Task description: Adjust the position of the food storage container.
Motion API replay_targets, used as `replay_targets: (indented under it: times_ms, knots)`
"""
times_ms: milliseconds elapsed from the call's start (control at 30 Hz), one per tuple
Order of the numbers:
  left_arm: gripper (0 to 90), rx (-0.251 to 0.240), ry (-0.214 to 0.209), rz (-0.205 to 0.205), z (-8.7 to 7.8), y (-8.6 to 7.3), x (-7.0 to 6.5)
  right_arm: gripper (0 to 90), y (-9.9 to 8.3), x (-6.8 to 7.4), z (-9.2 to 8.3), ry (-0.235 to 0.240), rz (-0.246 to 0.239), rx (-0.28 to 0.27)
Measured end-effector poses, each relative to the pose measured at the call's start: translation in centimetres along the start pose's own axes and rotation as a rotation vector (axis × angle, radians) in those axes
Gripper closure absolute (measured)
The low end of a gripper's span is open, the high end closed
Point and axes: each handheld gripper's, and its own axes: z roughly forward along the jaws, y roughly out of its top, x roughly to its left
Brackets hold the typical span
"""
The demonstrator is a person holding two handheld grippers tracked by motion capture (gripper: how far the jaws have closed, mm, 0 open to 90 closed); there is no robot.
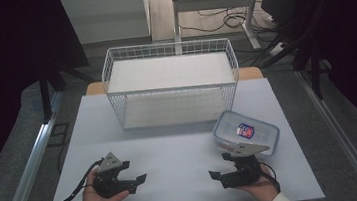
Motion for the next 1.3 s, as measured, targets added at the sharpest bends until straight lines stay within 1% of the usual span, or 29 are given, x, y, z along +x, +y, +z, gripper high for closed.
replay_targets:
  times_ms: [133, 167, 200, 233, 267, 300, 333, 433, 500, 533, 567, 633, 667, 767, 867, 900, 1000, 1167, 1233, 1300]
  knots:
    - [20.7, 0.001, 0.003, 0.006, 0.0, -0.1, 0.0, 19.2, 0.2, 0.1, -0.5, -0.015, -0.010, -0.012]
    - [20.7, 0.008, 0.005, 0.012, 0.0, -0.1, -0.1, 19.2, 0.2, 0.1, -0.5, -0.015, -0.006, -0.015]
    - [20.7, 0.009, 0.007, 0.014, 0.0, -0.2, -0.1, 19.4, 0.5, 0.0, -0.6, -0.006, 0.013, -0.014]
    - [20.7, 0.010, 0.007, 0.016, 0.0, -0.2, -0.2, 19.4, 0.5, 0.0, -0.6, -0.006, 0.013, -0.014]
    - [20.7, 0.009, 0.008, 0.018, -0.1, -0.3, -0.3, 19.5, 0.6, 0.0, -0.5, -0.007, 0.024, -0.010]
    - [20.8, -0.004, 0.005, 0.021, -0.3, -0.3, -0.5, 19.5, 0.7, 0.0, -0.4, -0.007, 0.027, -0.010]
    - [20.8, -0.004, 0.005, 0.021, -0.3, -0.3, -0.5, 19.5, 0.7, 0.0, -0.4, -0.007, 0.027, -0.010]
    - [20.9, -0.017, 0.006, 0.021, -0.7, -0.4, -0.7, 19.5, 1.0, 0.1, -0.3, -0.010, 0.021, -0.002]
    - [20.8, -0.019, 0.010, 0.021, -0.7, -0.4, -0.7, 19.5, 1.1, 0.2, -0.3, -0.022, 0.005, 0.001]
    - [20.8, -0.018, 0.012, 0.023, -0.8, -0.5, -0.8, 19.5, 1.2, 0.3, -0.3, -0.025, -0.001, 0.004]
    - [20.7, -0.015, 0.015, 0.028, -0.8, -0.6, -0.8, 19.5, 1.4, 0.3, -0.4, -0.031, -0.018, 0.006]
    - [20.7, -0.006, 0.018, 0.038, -0.8, -0.7, -0.9, 19.5, 1.4, 0.3, -0.5, -0.031, -0.023, 0.009]
    - [20.7, -0.005, 0.018, 0.040, -0.8, -0.7, -0.9, 19.5, 1.6, 0.3, -0.5, -0.031, -0.037, 0.022]
    - [20.7, 0.000, 0.018, 0.046, -0.9, -0.7, -1.0, 19.7, 1.7, 0.3, -0.5, -0.028, -0.039, 0.023]
    - [20.8, -0.013, 0.012, 0.041, -0.9, -0.6, -0.9, 20.1, 1.9, 0.3, -0.6, -0.028, -0.041, 0.024]
    - [20.9, -0.019, 0.007, 0.038, -0.9, -0.6, -0.9, 20.1, 2.0, 0.2, -0.9, -0.038, -0.047, 0.017]
    - [20.9, -0.022, -0.004, 0.034, -0.8, -0.5, -0.9, 20.1, 2.3, 0.1, -1.2, -0.049, -0.046, 0.010]
    - [21.1, -0.028, -0.013, 0.028, -0.7, -0.3, -0.7, 19.7, 3.6, -0.5, -3.0, -0.091, -0.062, 0.010]
    - [21.1, -0.029, -0.017, 0.022, -0.6, -0.3, -0.7, 19.6, 4.1, -0.7, -3.7, -0.111, -0.057, 0.005]
    - [21.1, -0.026, -0.021, 0.018, -0.5, -0.3, -0.7, 17.7, 4.7, -1.2, -4.3, -0.137, -0.041, -0.001]
